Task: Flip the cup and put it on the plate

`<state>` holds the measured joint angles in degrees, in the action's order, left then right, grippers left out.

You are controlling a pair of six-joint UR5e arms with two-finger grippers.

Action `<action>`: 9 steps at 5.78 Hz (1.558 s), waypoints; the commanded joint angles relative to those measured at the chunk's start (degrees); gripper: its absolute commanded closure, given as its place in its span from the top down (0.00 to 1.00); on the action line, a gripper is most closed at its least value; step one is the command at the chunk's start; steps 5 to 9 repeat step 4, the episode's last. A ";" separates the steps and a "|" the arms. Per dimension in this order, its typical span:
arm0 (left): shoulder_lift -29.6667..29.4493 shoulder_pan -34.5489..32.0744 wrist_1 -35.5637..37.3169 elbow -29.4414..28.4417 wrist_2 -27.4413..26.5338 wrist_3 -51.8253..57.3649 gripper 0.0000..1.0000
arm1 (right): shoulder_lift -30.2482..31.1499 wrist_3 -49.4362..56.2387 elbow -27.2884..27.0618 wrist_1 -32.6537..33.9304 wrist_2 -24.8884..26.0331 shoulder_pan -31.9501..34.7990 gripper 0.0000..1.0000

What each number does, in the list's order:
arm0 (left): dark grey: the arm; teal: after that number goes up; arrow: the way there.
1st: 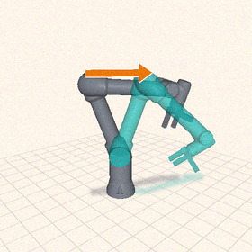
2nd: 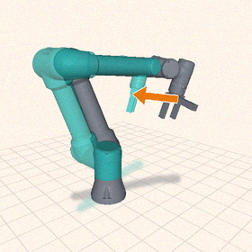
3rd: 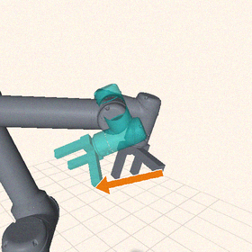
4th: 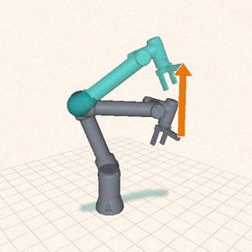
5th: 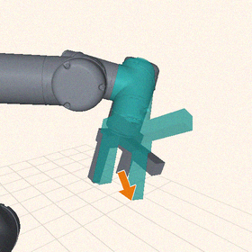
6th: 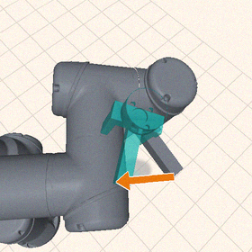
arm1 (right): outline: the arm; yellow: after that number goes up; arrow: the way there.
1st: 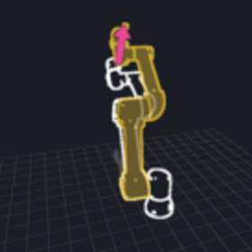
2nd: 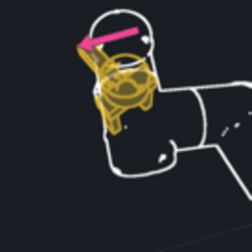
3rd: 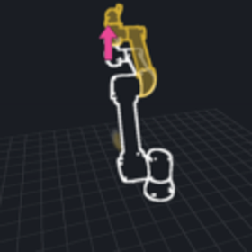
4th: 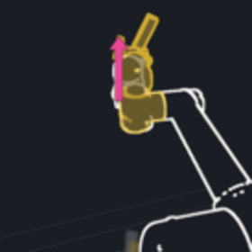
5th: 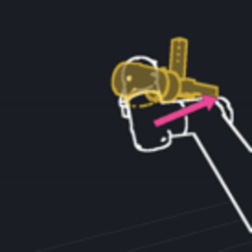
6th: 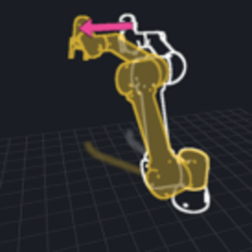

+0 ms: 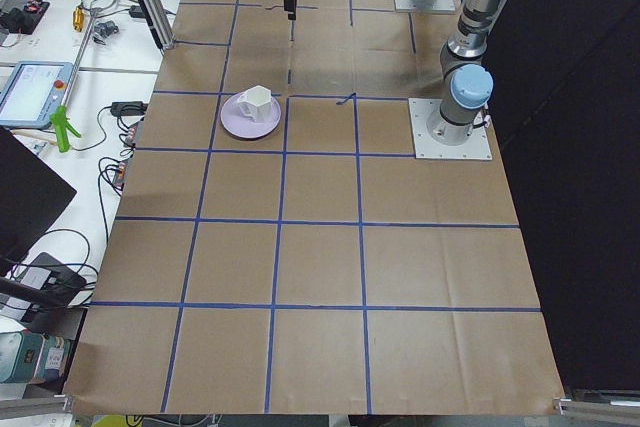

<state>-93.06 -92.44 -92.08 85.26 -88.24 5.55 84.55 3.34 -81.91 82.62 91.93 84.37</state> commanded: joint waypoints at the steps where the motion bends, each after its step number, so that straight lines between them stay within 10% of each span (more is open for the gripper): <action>1: 1.39 0.33 -1.79 -0.09 0.18 -0.81 0.98 | 0.00 0.00 0.00 0.00 0.00 0.00 1.00; 9: 1.21 0.77 -1.70 -0.09 -0.35 -1.33 0.98 | 0.00 0.00 0.00 0.00 0.00 0.00 1.00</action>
